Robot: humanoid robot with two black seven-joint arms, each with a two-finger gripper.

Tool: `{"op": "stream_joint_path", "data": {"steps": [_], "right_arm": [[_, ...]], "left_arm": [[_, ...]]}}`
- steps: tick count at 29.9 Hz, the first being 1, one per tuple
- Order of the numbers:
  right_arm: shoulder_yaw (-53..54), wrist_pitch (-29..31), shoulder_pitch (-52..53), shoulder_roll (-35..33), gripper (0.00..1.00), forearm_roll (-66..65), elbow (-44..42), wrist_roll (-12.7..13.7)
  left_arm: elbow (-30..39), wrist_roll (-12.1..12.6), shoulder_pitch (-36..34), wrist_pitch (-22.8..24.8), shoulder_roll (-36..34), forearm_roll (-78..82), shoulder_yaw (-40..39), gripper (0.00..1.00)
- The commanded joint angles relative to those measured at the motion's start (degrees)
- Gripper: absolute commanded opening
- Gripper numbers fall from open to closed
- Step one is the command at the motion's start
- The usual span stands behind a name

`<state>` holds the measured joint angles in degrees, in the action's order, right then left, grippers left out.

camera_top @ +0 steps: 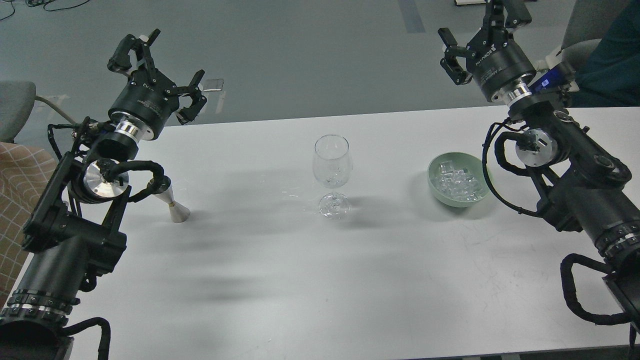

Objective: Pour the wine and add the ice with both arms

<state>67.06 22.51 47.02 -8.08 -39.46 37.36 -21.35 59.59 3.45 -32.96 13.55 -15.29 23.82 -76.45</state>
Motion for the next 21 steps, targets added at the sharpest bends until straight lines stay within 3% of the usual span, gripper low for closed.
{"op": "stream_joint_path", "data": {"steps": [1, 21], "right_arm": [[-0.09, -0.09, 0.00, 0.00, 1.00, 0.00, 0.00, 0.00], [-0.09, -0.09, 0.09, 0.00, 1.00, 0.00, 0.00, 0.00]], "left_arm": [[0.00, 0.51, 0.00, -0.01, 0.00, 0.00, -0.28, 0.99], [0.26, 0.07, 0.17, -0.54, 0.44, -0.09, -1.86, 0.99]]}}
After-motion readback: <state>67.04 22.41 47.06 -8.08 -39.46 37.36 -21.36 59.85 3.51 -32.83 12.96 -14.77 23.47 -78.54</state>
